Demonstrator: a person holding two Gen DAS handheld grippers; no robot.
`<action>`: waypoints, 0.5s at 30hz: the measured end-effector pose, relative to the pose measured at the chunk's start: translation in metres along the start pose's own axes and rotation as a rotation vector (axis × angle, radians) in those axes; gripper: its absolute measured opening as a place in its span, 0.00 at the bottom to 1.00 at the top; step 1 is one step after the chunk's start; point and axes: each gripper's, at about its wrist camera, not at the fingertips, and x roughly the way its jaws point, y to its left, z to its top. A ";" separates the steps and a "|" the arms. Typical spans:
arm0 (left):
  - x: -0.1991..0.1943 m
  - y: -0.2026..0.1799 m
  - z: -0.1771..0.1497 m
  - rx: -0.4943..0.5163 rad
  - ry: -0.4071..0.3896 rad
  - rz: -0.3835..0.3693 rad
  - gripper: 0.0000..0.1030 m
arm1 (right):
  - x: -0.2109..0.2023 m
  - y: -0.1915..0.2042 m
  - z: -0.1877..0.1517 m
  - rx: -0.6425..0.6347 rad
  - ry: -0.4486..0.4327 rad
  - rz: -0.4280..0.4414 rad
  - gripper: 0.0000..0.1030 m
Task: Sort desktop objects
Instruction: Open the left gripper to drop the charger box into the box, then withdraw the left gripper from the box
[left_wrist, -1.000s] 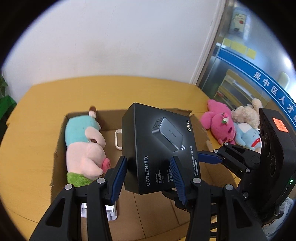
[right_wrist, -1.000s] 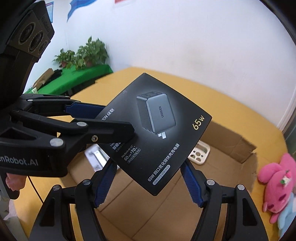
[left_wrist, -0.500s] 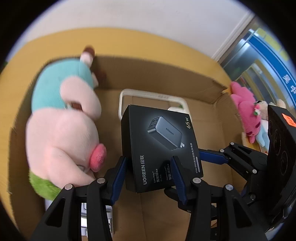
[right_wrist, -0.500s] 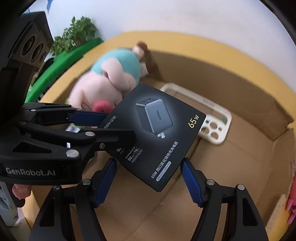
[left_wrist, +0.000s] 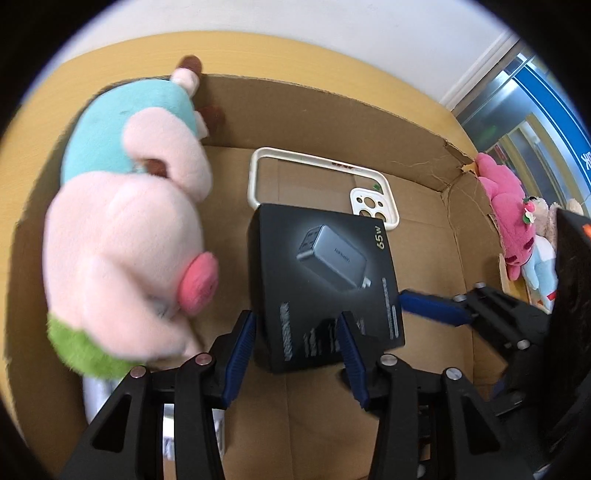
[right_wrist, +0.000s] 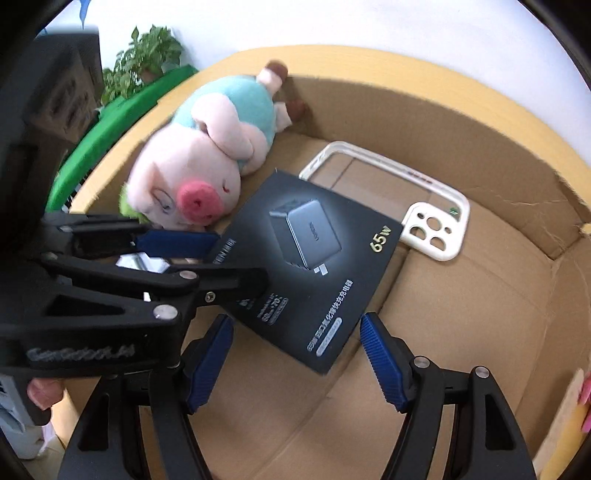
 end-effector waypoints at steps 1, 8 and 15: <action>-0.007 -0.001 -0.003 0.006 -0.025 0.006 0.43 | -0.010 -0.001 -0.002 0.005 -0.019 -0.006 0.71; -0.101 -0.019 -0.046 0.116 -0.312 0.068 0.54 | -0.096 -0.004 -0.040 0.106 -0.219 -0.064 0.95; -0.161 -0.035 -0.116 0.127 -0.561 0.171 0.78 | -0.143 0.034 -0.095 0.158 -0.379 -0.208 1.00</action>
